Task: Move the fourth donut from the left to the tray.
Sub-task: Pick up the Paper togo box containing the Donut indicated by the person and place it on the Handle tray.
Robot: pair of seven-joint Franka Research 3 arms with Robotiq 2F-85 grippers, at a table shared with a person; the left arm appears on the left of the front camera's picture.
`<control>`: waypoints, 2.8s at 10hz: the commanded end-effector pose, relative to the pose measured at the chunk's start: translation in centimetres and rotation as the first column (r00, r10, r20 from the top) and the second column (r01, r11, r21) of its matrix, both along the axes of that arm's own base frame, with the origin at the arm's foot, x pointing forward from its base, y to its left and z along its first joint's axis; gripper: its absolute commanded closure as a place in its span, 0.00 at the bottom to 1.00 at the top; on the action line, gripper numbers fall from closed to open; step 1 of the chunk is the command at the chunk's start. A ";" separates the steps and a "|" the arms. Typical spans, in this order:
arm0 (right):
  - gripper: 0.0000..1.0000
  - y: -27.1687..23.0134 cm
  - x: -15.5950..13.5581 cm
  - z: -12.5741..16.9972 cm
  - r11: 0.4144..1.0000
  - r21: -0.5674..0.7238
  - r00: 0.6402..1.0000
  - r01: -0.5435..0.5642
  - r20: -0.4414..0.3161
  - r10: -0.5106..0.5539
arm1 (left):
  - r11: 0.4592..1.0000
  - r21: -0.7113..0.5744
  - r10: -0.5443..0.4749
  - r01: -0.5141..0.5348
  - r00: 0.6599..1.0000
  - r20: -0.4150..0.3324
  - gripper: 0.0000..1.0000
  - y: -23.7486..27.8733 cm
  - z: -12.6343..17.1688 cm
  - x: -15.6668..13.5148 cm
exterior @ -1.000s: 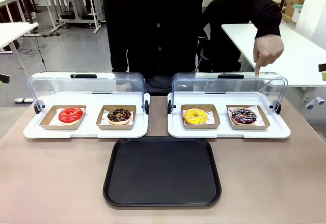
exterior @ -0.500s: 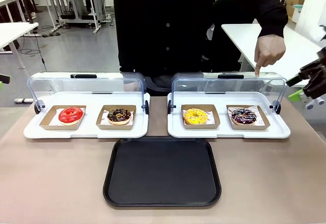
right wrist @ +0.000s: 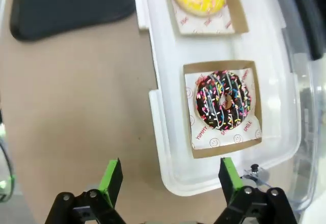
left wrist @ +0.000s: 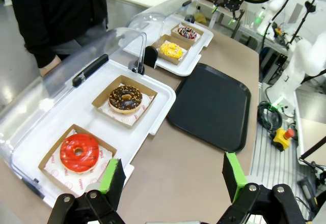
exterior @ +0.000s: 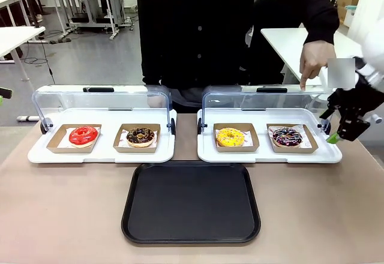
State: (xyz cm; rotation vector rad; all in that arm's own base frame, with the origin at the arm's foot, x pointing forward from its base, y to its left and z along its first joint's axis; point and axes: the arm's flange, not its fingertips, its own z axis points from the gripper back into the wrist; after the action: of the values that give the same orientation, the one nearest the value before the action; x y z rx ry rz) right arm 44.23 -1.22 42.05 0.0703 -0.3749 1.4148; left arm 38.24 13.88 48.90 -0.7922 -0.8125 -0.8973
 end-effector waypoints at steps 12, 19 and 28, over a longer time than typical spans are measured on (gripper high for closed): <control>0.00 0.4 2.7 -5.7 0.988 -0.153 0.992 -0.003 0.125 0.022 | 1.000 -0.017 -0.006 0.007 1.000 0.018 0.00 0.1 0.3 0.0; 0.00 0.5 3.9 -9.3 0.972 -0.212 0.978 -0.104 0.158 0.139 | 1.000 -0.017 -0.006 0.007 1.000 0.018 0.00 0.1 0.3 0.0; 0.00 0.3 6.7 -11.0 0.970 -0.221 0.984 -0.102 0.123 0.131 | 1.000 -0.017 -0.006 0.007 1.000 0.018 0.00 0.1 0.3 0.0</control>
State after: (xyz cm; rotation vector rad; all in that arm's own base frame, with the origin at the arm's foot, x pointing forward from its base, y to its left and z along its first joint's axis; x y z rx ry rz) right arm 50.26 -0.49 31.27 -0.1833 -0.3238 1.5539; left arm 38.23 13.91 48.91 -0.7929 -0.8125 -0.8969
